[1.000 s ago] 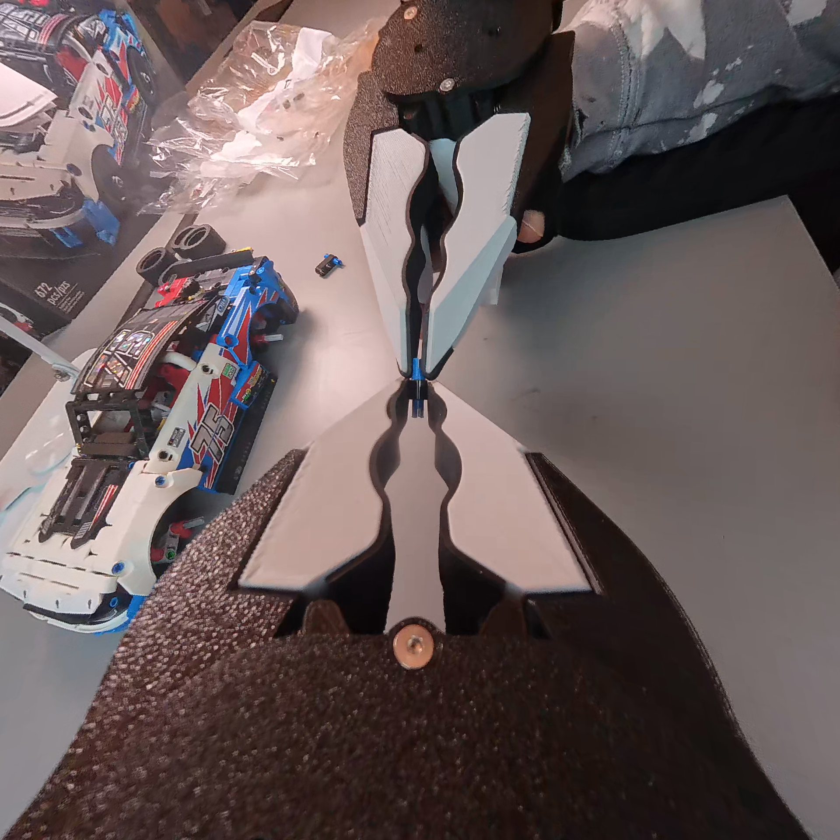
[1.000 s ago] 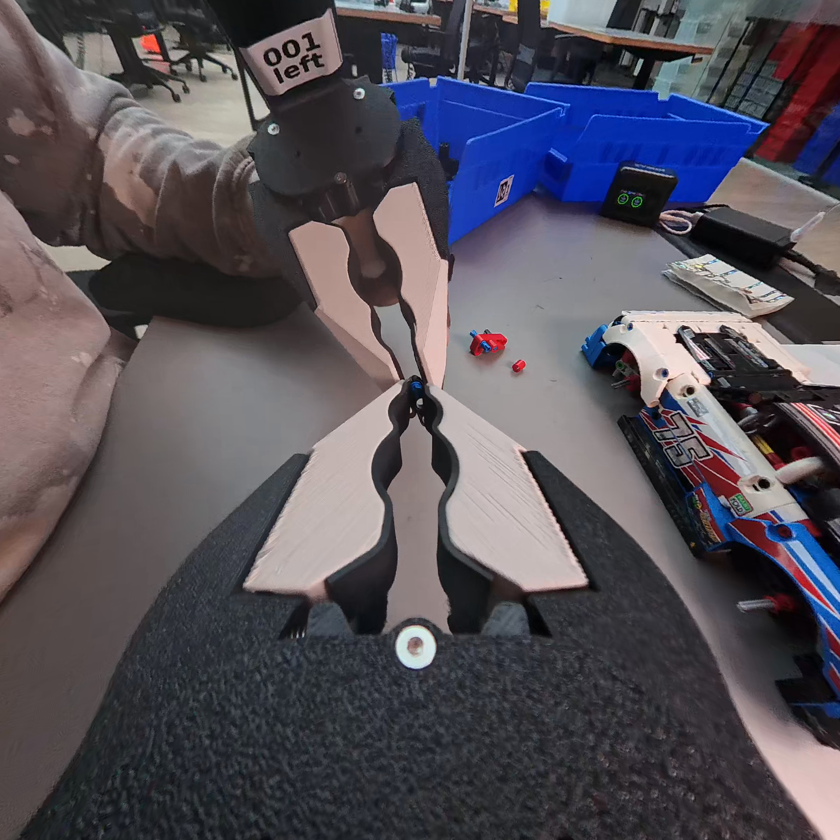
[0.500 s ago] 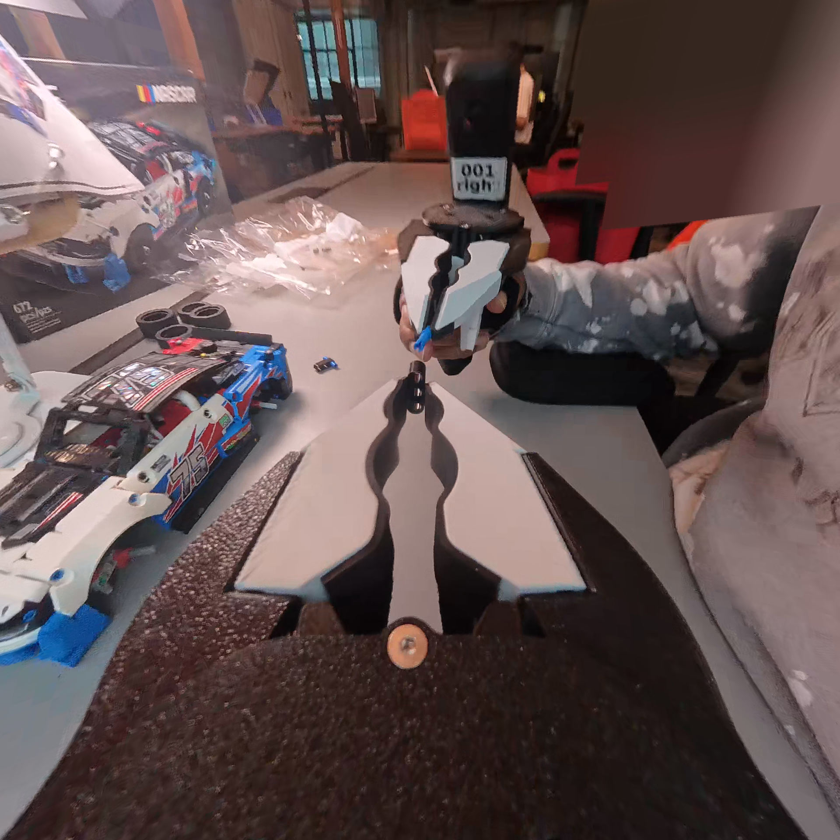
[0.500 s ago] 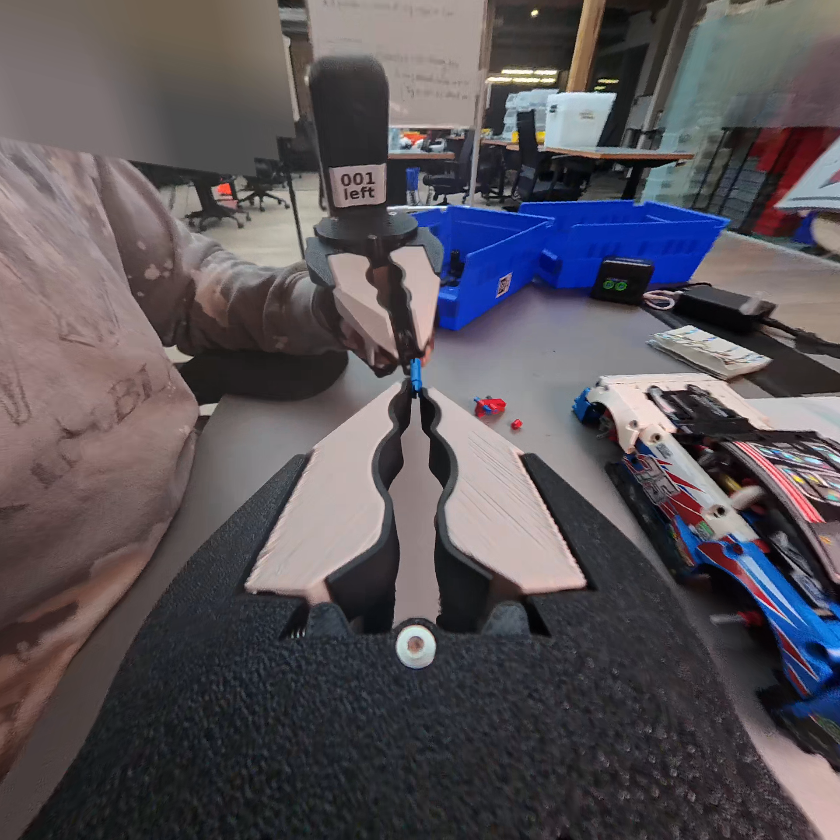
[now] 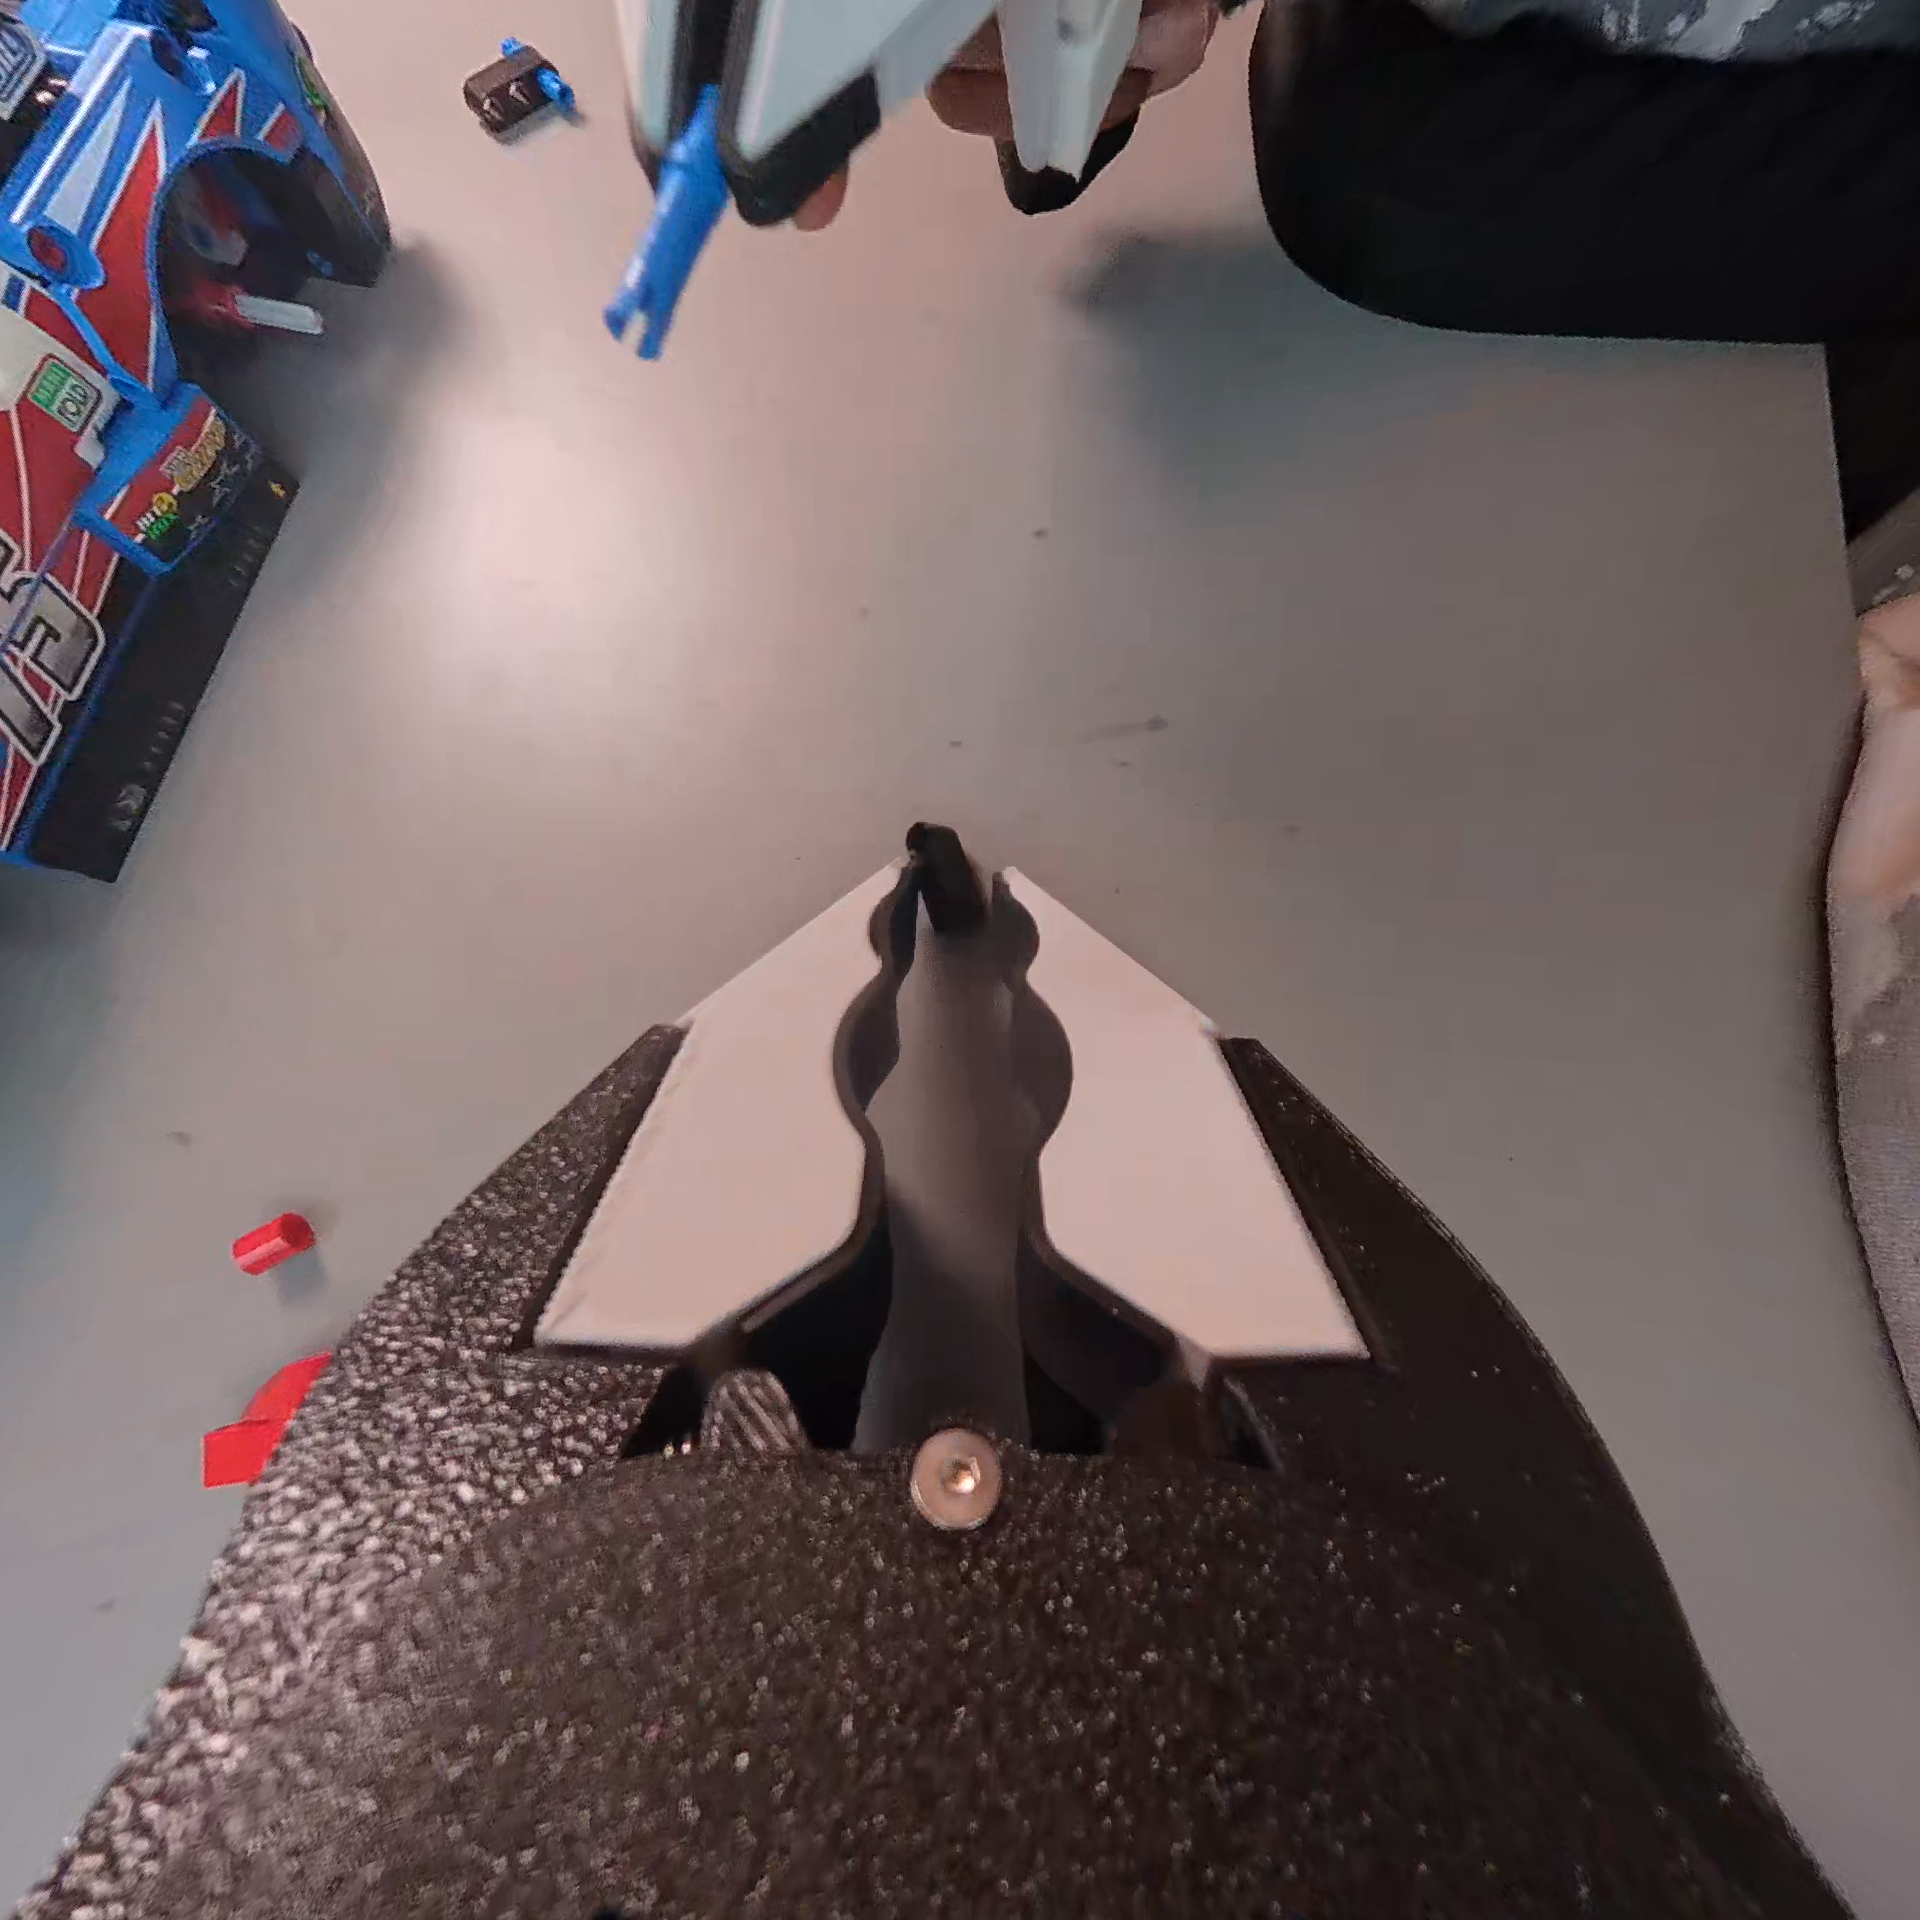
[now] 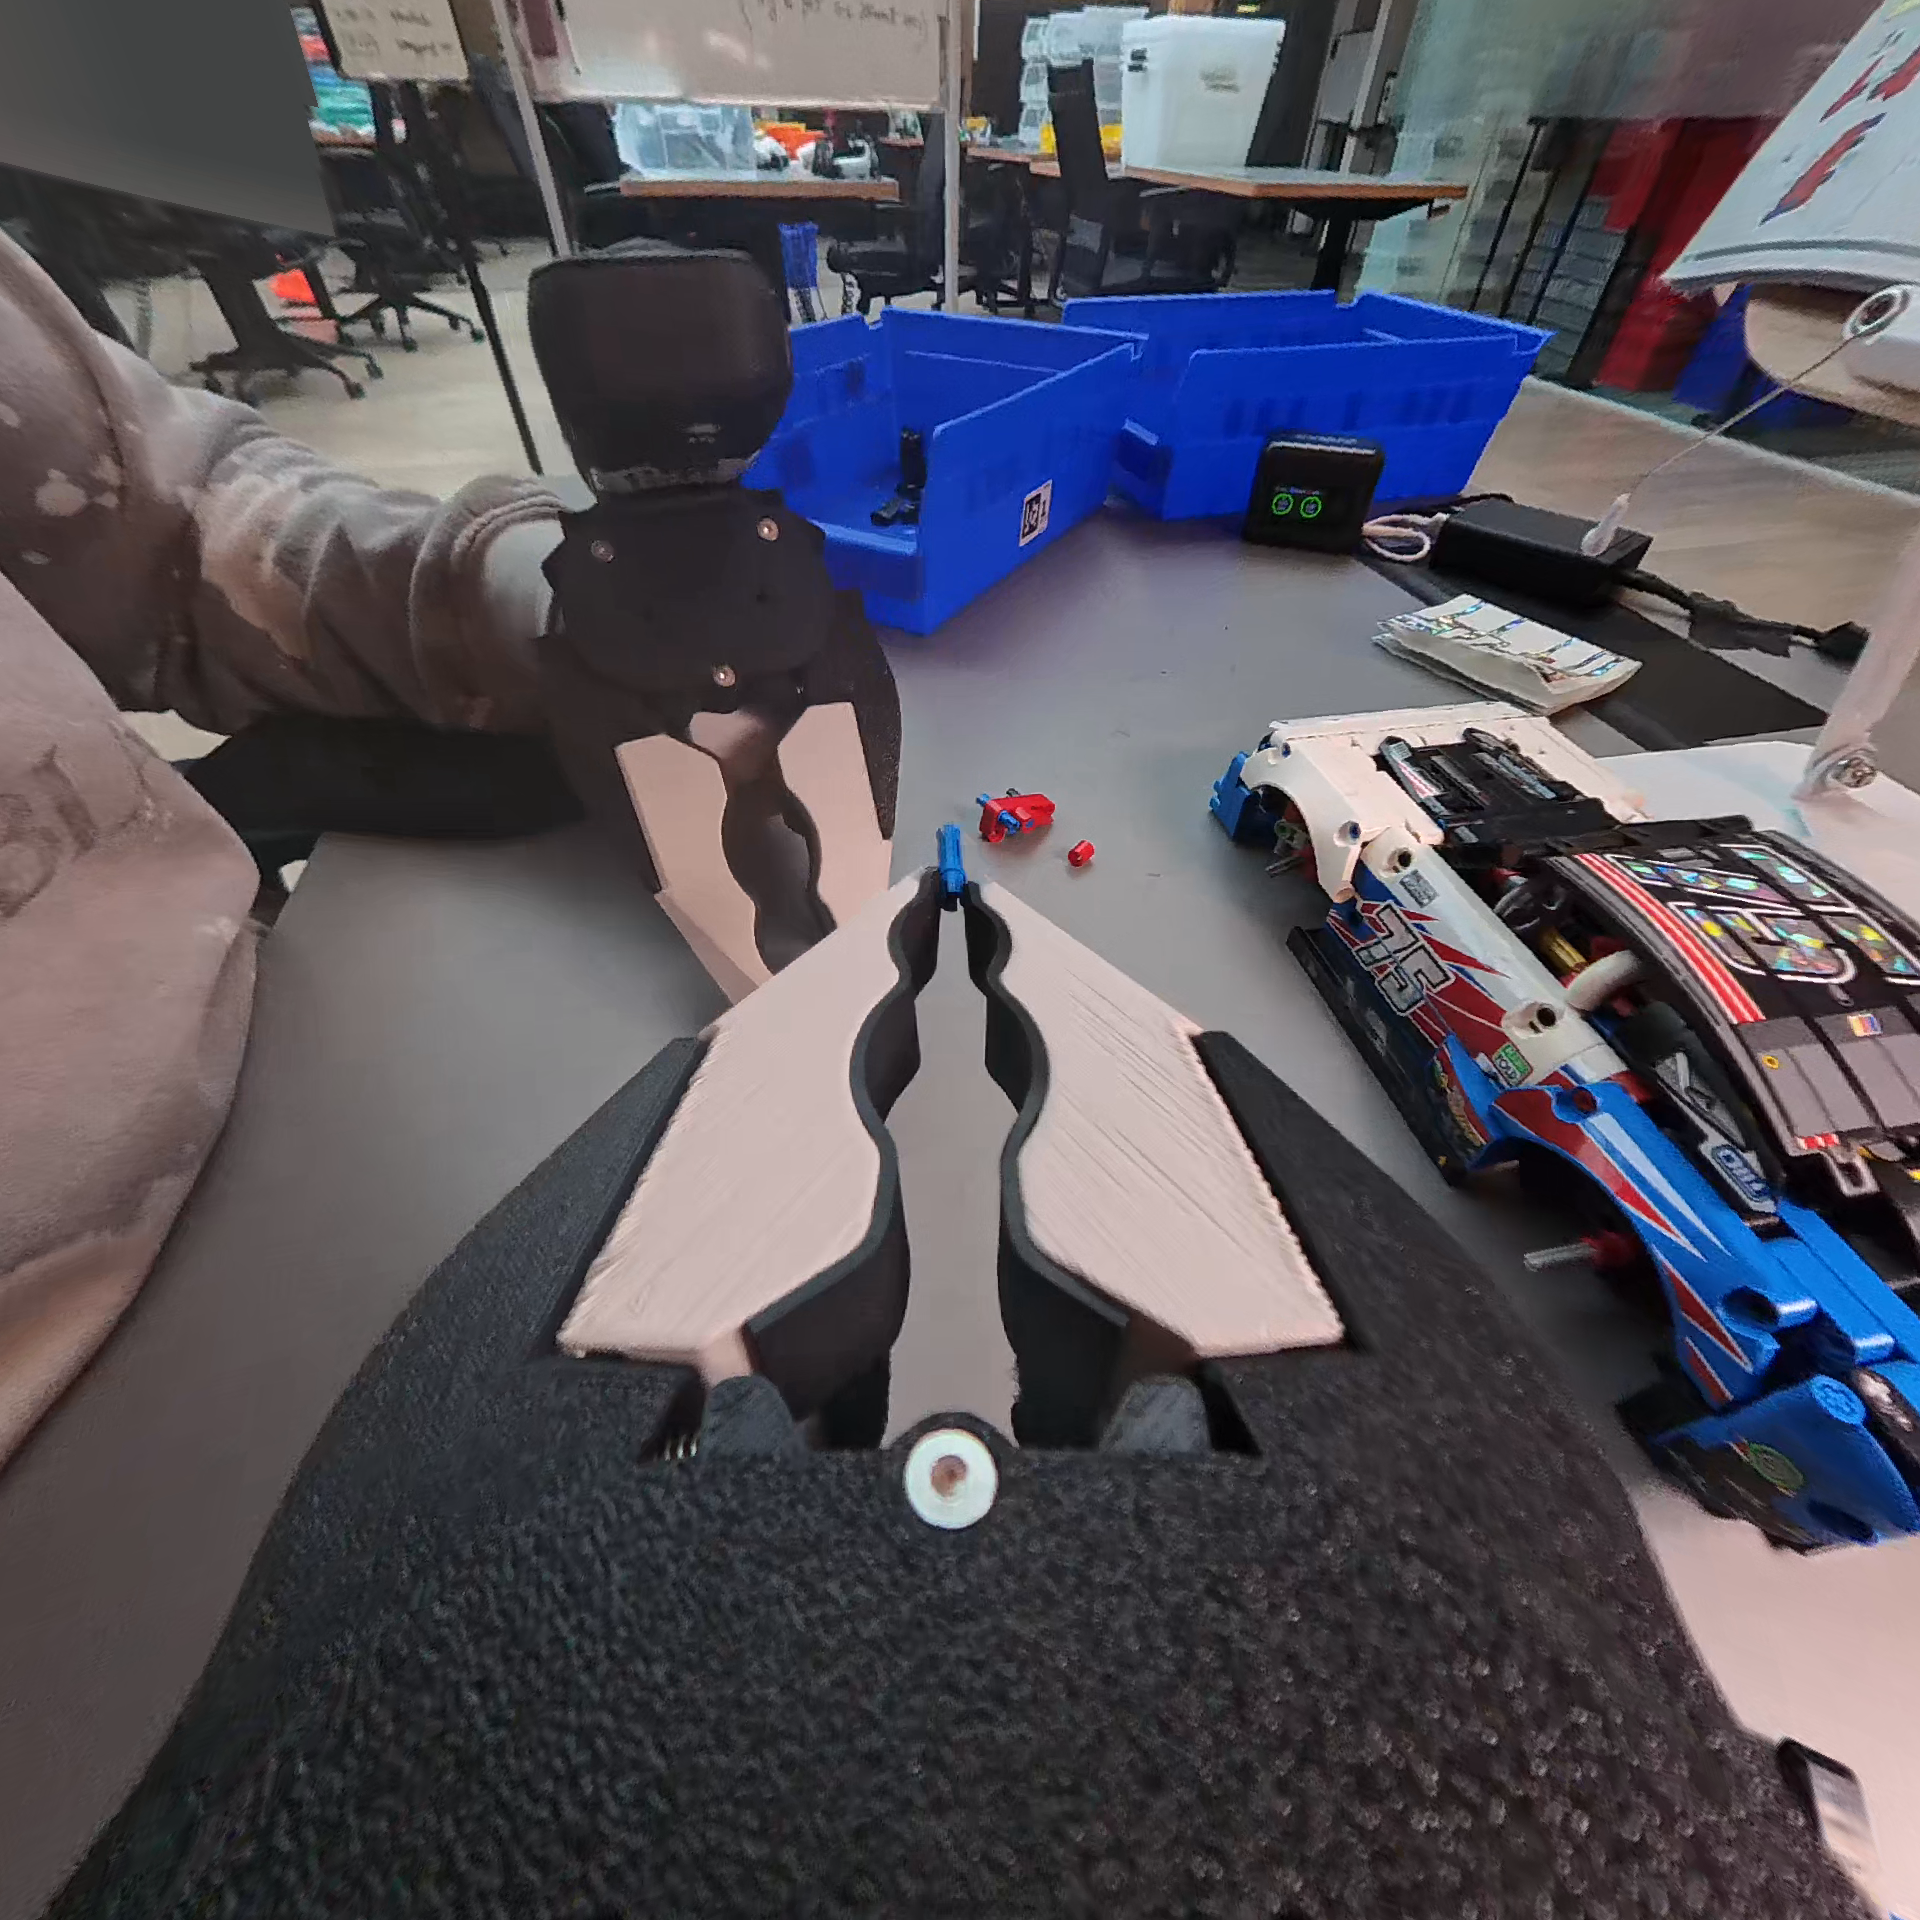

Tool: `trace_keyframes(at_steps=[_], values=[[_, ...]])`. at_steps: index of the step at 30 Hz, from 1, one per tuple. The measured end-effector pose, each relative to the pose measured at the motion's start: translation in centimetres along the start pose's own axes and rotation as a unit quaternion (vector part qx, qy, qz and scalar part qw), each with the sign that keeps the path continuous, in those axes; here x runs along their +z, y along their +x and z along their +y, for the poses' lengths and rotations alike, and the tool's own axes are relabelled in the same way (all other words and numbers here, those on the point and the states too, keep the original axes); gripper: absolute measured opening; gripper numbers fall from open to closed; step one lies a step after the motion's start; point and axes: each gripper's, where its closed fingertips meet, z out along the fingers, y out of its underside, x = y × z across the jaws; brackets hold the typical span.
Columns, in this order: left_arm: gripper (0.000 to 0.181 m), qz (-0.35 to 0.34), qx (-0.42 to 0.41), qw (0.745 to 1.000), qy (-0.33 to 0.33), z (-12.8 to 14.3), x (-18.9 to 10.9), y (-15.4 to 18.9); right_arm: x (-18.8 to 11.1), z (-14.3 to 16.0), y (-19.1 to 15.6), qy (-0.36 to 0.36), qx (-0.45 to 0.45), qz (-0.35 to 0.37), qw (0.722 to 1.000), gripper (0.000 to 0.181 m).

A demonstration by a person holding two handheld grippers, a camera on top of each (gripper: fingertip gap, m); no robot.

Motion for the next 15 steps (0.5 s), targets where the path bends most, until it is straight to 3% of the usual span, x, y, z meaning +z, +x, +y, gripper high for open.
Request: trace_keyframes(at_steps=[3, 6, 10, 12, 15], values=[[0.03, 0.012, -0.024, 0.999, 0.02, -0.3, -0.5, -0.1, 0.3, 1.3, -0.2, -0.029, -0.015, 0.003, 0.999, 0.003], [0.034, 0.007, -0.057, 0.994, 0.089, -2.3, -2.1, -1.3, 0.6, 2.0, -0.9, -0.045, -0.025, -0.007, 0.999, 0.003], [0.02, 0.011, -0.037, 0.986, 0.165, -5.2, -4.0, -0.9, 1.5, 1.9, -2.4, -0.047, -0.032, -0.035, 0.998, 0.003], [0.003, 0.002, -0.01, 0.987, 0.161, -5.4, -4.0, -0.5, 1.9, 2.0, -2.9, -0.05, -0.034, -0.043, 0.997, 0.003], [0.003, 0.007, -0.003, 0.989, 0.148, -5.2, -3.8, -0.1, 1.9, 2.1, -3.2, -0.047, -0.03, -0.052, 0.997, 0.003]])
